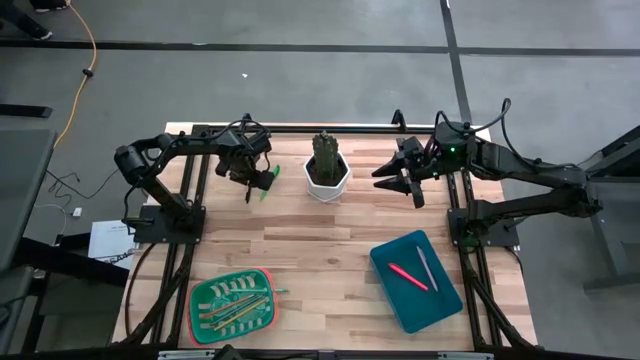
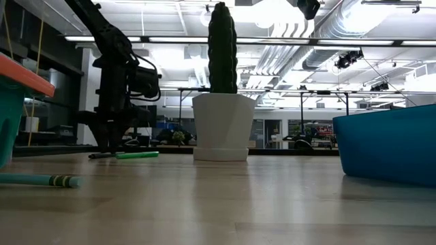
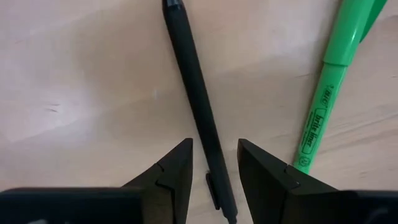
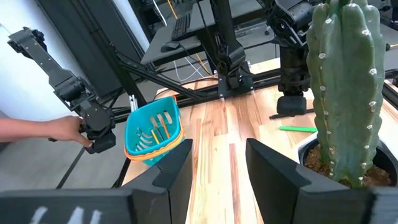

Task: Sort pens & pencils
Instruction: Put the black pen into the blue bin

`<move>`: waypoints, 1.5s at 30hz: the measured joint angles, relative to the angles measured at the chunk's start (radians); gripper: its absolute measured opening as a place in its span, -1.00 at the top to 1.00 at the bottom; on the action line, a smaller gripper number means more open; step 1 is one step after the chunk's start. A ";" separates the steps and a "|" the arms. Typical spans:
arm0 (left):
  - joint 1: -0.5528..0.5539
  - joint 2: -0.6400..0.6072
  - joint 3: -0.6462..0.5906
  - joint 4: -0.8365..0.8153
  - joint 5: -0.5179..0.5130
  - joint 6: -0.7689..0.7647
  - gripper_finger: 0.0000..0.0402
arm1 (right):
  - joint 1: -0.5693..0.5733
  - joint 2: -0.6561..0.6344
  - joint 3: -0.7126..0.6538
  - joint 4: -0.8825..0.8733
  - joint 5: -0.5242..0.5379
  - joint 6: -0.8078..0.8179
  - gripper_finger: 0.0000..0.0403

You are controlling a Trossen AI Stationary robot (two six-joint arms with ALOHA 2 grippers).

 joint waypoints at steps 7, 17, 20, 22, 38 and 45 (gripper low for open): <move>-0.001 0.012 0.000 -0.001 0.019 0.002 0.43 | 0.000 0.000 0.000 0.000 0.000 0.000 0.30; -0.003 0.047 0.003 -0.006 0.040 0.009 0.43 | 0.000 0.000 0.000 0.000 0.000 0.000 0.30; -0.001 0.047 0.002 -0.006 0.041 0.019 0.43 | 0.000 0.000 0.000 0.000 0.000 -0.002 0.30; -0.001 0.048 0.002 -0.006 0.041 0.025 0.45 | 0.000 0.000 0.000 0.000 0.000 -0.005 0.30; -0.002 0.003 -0.004 0.002 0.047 0.073 0.79 | 0.000 0.000 0.000 0.000 0.000 -0.008 0.30; -0.001 -0.071 -0.003 -0.012 0.031 0.085 0.96 | 0.000 0.000 0.000 0.000 0.000 -0.011 0.30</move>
